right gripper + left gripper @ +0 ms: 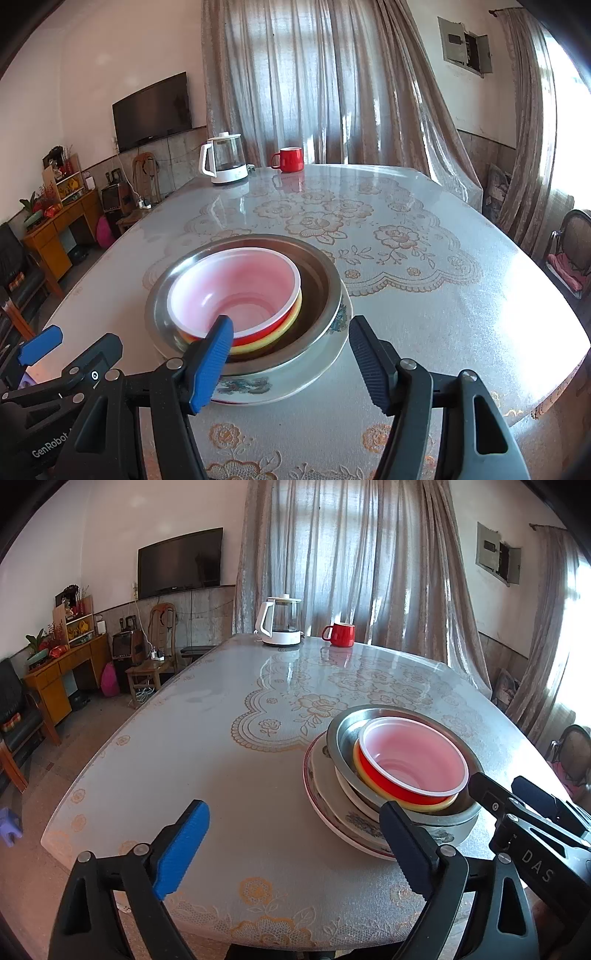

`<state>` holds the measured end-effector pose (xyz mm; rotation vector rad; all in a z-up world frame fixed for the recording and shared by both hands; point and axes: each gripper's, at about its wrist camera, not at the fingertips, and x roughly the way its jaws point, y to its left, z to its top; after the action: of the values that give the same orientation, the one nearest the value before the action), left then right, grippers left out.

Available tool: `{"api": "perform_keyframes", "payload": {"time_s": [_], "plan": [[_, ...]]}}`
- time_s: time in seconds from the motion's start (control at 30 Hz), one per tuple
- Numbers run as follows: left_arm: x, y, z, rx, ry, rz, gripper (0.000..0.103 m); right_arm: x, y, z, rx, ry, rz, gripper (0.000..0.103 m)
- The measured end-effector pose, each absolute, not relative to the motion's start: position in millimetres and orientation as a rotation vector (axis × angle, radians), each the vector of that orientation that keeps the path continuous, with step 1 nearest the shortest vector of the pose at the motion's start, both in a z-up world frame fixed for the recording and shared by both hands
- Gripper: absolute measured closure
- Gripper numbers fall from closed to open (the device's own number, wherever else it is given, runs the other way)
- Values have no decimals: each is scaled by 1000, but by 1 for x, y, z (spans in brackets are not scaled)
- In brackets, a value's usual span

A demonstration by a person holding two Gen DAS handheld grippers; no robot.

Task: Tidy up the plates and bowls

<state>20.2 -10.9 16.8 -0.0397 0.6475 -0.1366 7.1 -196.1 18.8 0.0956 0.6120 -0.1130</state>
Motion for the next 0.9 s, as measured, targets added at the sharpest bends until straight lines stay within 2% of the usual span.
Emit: {"api": "perform_keyframes", "payload": {"time_s": [0.9], "plan": [[20, -12, 19, -34, 647, -134, 9, 7, -196, 19, 92, 615, -107, 37]]}}
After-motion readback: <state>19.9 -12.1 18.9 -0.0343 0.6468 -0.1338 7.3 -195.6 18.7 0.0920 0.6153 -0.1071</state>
